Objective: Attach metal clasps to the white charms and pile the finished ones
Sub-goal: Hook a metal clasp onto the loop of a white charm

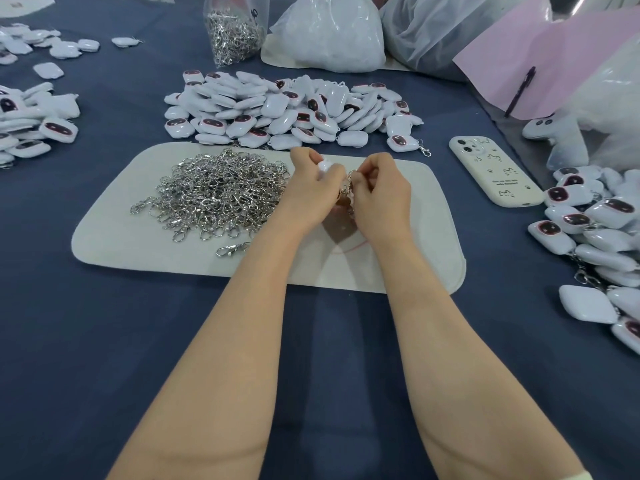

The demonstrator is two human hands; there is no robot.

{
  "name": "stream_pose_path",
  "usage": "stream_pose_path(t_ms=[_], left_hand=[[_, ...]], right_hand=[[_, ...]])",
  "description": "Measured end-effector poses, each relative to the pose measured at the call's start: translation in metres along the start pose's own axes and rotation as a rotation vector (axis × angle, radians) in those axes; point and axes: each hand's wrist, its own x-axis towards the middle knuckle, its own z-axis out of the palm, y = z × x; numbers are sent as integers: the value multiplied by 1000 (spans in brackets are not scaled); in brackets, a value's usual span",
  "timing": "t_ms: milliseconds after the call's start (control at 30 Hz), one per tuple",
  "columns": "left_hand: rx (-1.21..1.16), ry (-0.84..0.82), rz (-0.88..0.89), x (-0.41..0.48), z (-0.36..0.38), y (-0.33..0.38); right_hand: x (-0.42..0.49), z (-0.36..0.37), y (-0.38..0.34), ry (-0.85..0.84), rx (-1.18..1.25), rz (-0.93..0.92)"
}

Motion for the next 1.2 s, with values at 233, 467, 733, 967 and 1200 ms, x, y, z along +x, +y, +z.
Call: stream_pose_path(t_ms=[233, 467, 733, 967, 1200], left_hand=[[145, 9, 158, 0, -1, -4], [168, 52, 208, 1, -1, -7], [170, 74, 181, 1, -1, -5], [179, 70, 173, 1, 0, -4], [165, 77, 155, 0, -1, -3]], right_hand=[[1, 0, 2, 39, 1, 32], [0, 1, 2, 31, -12, -6], [-1, 3, 0, 29, -33, -26], [0, 4, 2, 34, -30, -9], [-1, 4, 2, 28, -30, -29]])
